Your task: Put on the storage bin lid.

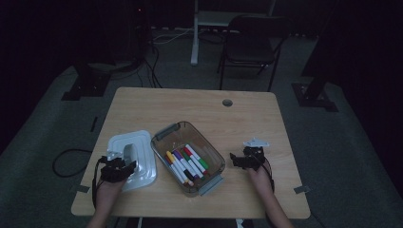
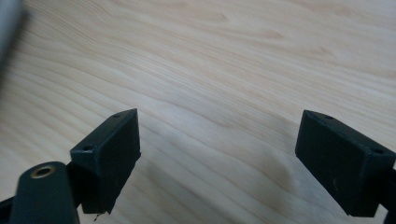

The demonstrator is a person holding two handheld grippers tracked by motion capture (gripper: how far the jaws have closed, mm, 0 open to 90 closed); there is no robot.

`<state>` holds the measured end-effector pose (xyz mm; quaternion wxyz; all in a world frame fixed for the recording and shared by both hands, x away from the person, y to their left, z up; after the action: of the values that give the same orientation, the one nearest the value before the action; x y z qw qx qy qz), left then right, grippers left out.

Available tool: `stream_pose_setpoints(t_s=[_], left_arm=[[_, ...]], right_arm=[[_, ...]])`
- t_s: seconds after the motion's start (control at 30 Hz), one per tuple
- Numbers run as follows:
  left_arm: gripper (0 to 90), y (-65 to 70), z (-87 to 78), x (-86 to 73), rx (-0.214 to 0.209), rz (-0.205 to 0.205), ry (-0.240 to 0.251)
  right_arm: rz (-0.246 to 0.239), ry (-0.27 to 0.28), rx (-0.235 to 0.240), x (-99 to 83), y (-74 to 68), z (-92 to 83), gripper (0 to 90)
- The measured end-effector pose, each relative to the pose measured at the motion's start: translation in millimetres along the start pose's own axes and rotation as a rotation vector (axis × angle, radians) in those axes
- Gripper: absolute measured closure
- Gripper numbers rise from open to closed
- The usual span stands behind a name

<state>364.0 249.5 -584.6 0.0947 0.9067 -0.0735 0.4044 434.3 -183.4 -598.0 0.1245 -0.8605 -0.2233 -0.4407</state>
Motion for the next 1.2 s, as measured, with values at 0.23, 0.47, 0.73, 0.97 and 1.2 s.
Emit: stream_pose_setpoints(t_s=[0.23,0.47,0.73,0.97,1.2], left_arm=[[57.4,-2.6,3.3,-2.7,0.026,0.050,-0.009],[67.8,-13.6,-4.2,-1.9,0.023,0.024,-0.002],[68.0,-26.0,-29.1,-1.7,0.037,0.008,0.012],[68.0,-31.9,-73.1,15.5,0.038,-0.010,0.078],[68.0,-21.1,-109.0,42.2,-0.006,0.034,0.144]], right_arm=[[-0.079,0.067,0.132,14.0,-31.9,-6.9,13.9],[-0.127,0.032,0.287,6.1,-61.7,-4.0,13.8],[-0.132,0.012,0.388,1.1,-74.1,-4.8,14.8],[-0.203,0.003,0.496,-4.0,-99.7,-5.1,14.7],[-0.265,0.030,0.527,1.9,-126.9,-3.9,14.0]])
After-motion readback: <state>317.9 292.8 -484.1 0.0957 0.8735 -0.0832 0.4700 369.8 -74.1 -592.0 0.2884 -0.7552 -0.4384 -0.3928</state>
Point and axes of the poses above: each handheld gripper's, and its own axes: z roughly forward along the jaws, x roughly out of its top, y roughly to its right, the point moved 9 cm from there along z, roughly forward along the jaws, and after that the axes turned 4 degrees about y, right-handed, at the moved point
